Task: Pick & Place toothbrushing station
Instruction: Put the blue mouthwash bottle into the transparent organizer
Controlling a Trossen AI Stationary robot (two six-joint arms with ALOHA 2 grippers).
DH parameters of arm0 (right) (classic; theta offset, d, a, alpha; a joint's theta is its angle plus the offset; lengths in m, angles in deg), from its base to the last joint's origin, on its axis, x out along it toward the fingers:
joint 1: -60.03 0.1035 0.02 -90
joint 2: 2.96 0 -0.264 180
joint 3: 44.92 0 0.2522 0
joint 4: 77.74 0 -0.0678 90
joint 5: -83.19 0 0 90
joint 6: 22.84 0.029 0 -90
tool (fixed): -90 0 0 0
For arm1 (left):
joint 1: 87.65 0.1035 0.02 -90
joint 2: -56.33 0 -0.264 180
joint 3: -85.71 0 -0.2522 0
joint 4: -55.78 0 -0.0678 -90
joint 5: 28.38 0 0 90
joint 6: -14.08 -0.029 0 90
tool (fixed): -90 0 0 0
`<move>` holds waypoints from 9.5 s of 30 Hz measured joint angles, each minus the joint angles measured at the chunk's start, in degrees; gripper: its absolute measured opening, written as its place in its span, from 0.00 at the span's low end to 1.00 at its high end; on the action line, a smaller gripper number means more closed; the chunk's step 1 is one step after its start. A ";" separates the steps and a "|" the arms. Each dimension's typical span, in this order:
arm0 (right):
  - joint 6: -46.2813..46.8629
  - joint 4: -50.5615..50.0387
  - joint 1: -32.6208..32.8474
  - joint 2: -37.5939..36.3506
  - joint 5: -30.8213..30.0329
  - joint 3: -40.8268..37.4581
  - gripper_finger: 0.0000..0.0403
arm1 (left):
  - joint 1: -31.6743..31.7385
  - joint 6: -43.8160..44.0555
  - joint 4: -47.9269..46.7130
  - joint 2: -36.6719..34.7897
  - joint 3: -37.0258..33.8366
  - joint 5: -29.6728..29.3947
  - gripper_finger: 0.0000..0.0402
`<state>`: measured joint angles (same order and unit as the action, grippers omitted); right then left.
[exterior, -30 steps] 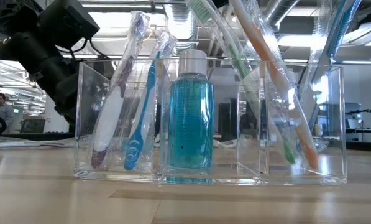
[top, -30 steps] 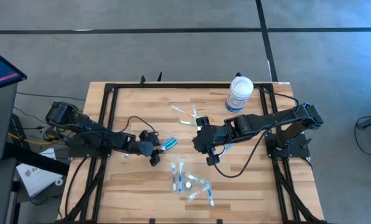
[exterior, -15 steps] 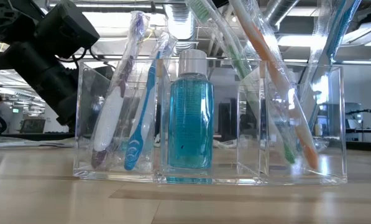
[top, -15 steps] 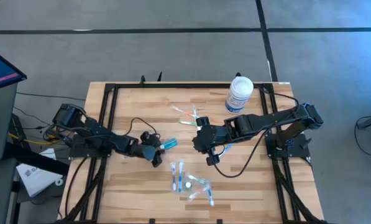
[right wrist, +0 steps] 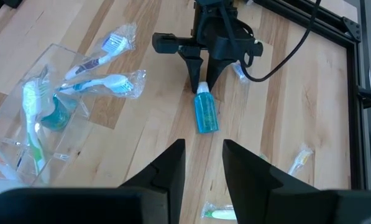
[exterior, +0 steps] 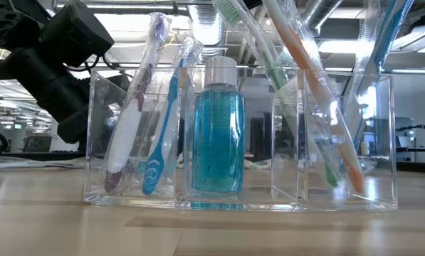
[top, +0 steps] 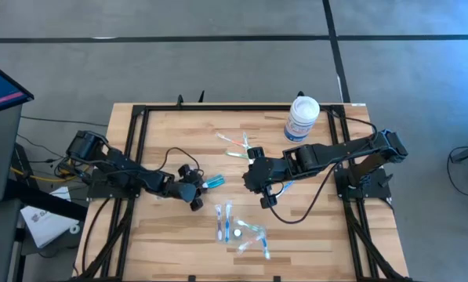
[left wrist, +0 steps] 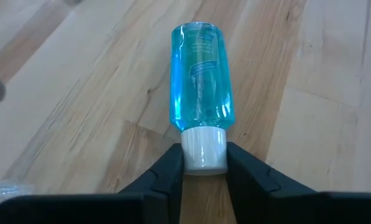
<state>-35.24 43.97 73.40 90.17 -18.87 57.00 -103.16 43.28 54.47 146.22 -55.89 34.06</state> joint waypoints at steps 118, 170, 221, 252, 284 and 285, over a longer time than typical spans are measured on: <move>-25.31 9.97 -1.49 16.75 -20.84 7.73 0.43 | 27.55 8.41 2.96 -15.47 14.45 54.78 0.21; -13.45 1.71 -1.33 17.47 -15.82 9.73 0.20 | 29.85 -2.75 2.19 -18.49 14.36 51.13 0.34; 6.05 99.47 -5.29 -9.17 14.84 -50.98 0.20 | 30.05 -6.35 19.06 -36.17 -5.84 43.42 0.28; 21.40 132.99 -0.92 19.00 24.28 -54.36 0.20 | 29.99 -6.49 21.16 -36.13 -6.84 43.42 0.27; 17.82 130.31 2.45 20.81 22.58 -51.93 0.20 | 29.99 -6.40 28.02 -36.11 -10.91 43.42 0.27; 17.82 131.52 2.26 21.77 22.78 -51.90 0.20 | 29.99 -6.40 28.02 -36.11 -10.91 43.42 0.27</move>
<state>-17.42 175.48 75.66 111.94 3.92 5.10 -73.17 36.89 82.49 110.11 -66.80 77.48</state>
